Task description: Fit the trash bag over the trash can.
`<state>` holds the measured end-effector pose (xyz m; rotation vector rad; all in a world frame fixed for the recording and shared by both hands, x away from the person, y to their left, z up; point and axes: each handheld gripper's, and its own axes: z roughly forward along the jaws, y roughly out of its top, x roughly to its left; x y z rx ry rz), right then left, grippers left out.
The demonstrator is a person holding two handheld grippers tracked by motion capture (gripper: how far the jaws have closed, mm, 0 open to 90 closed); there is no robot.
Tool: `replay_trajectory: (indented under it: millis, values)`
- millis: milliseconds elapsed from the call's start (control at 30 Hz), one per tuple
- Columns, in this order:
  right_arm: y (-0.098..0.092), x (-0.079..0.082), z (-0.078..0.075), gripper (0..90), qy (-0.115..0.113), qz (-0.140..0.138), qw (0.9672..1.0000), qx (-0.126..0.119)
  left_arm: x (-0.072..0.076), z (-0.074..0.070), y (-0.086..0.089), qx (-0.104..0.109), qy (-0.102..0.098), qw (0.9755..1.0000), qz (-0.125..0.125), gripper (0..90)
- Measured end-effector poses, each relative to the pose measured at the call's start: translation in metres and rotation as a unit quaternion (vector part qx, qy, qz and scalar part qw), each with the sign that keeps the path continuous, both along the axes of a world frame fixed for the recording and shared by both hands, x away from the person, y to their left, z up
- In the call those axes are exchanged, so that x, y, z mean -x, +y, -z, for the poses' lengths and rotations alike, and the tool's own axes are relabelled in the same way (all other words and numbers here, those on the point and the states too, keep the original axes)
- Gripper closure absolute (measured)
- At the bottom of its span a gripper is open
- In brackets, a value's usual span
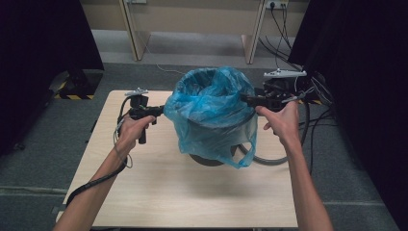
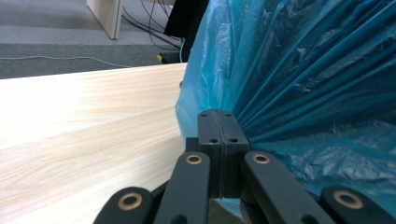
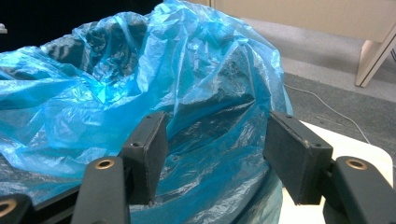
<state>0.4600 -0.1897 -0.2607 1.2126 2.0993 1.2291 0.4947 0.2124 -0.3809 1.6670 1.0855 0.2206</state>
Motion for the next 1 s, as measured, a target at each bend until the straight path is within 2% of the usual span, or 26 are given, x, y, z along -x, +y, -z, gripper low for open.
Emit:
replay_trajectory:
  millis: [100,133,333,400,500,600,700,767,867,1000]
  values:
    - [0.001,0.0,-0.001,37.5,0.001,0.0,1.0,0.0,0.007,-0.005,0.006,0.011,-0.015,0.9998,-0.003,89.6]
    - [0.001,0.0,-0.002,37.1,0.0,-0.001,1.0,-0.001,0.011,-0.009,0.01,0.011,-0.027,0.9996,-0.003,87.3]
    - [0.007,-0.001,-0.02,34.2,-0.02,0.001,0.9996,-0.019,0.036,-0.027,0.029,0.026,-0.073,0.9969,-0.016,62.2]
    - [0.014,-0.003,-0.027,34.2,-0.025,-0.002,0.9995,-0.019,0.047,-0.029,0.034,0.018,-0.083,0.9962,-0.019,54.7]
    - [0.029,-0.011,-0.034,33.7,-0.026,-0.006,0.9996,-0.013,0.067,-0.024,0.038,-0.007,-0.1,0.9946,-0.025,45.2]
    - [0.049,-0.023,-0.037,33.1,-0.022,-0.009,0.9997,-0.001,0.087,-0.004,0.039,-0.035,-0.107,0.9933,-0.024,40.0]
    - [0.068,-0.039,-0.034,32.6,-0.017,-0.003,0.9997,0.019,0.103,0.029,0.039,-0.077,-0.099,0.9918,-0.024,37.7]
    - [0.078,-0.049,-0.029,32.6,-0.006,-0.003,0.9998,0.021,0.11,0.052,0.041,-0.098,-0.086,0.9911,-0.027,36.2]
    - [0.089,-0.063,-0.017,32.9,0.003,0.004,0.9993,0.038,0.117,0.082,0.045,-0.127,-0.063,0.9895,-0.029,35.1]
    - [0.098,-0.073,-0.001,34.0,0.027,0.002,0.998,0.056,0.12,0.105,0.049,-0.145,-0.042,0.988,-0.03,33.9]
